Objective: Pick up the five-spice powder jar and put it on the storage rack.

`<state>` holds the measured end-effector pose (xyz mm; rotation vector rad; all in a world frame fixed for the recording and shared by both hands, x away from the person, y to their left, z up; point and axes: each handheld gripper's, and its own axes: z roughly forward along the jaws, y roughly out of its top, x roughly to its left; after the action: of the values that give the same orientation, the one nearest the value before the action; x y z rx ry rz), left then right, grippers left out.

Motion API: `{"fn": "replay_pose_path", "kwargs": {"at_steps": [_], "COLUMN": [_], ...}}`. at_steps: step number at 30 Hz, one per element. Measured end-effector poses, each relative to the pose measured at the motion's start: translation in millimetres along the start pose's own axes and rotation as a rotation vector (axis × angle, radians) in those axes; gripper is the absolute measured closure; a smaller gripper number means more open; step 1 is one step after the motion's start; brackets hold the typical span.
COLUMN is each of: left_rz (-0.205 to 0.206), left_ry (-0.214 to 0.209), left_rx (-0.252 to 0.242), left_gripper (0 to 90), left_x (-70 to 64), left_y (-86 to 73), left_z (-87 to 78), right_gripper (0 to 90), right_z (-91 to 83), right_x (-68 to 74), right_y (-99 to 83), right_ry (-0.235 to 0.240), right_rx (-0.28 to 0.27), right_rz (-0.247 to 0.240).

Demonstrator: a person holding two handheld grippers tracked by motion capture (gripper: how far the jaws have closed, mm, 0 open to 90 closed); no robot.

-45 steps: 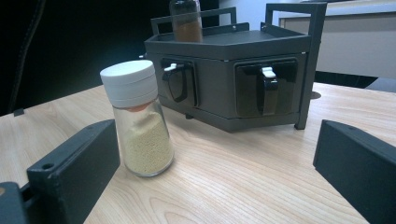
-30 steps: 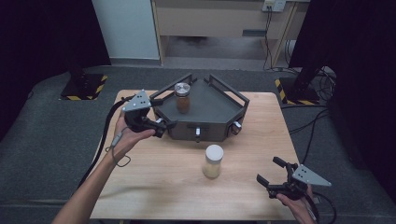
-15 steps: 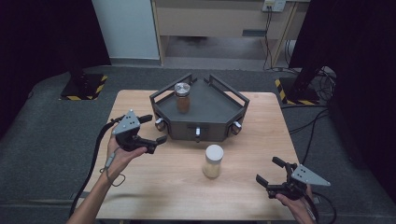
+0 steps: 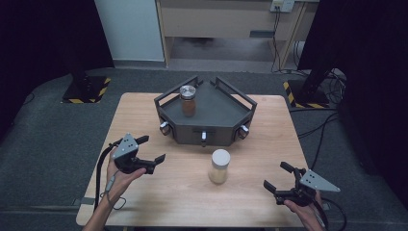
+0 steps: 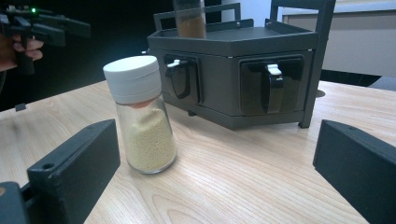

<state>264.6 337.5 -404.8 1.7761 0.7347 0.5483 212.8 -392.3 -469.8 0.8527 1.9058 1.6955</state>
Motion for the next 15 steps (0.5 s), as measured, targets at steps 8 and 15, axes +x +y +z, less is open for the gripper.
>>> {"fn": "replay_pose_path", "kwargs": {"at_steps": [8,15], "left_rz": [-0.059,-0.076], "left_ry": [0.019,0.038], "left_rx": [0.026,0.043], "left_gripper": [5.0,5.0], "left_x": [1.7,1.3], "left_y": [-22.7,-33.9], "left_z": [-15.0,-29.5], "right_gripper": [1.3,1.3], "right_z": [0.4,0.5], "right_x": [-0.4,-0.4], "right_y": [0.0,0.1], "right_ry": [0.002,0.002], "right_rx": [0.001,0.003], "right_rz": [-0.001,0.0]}}
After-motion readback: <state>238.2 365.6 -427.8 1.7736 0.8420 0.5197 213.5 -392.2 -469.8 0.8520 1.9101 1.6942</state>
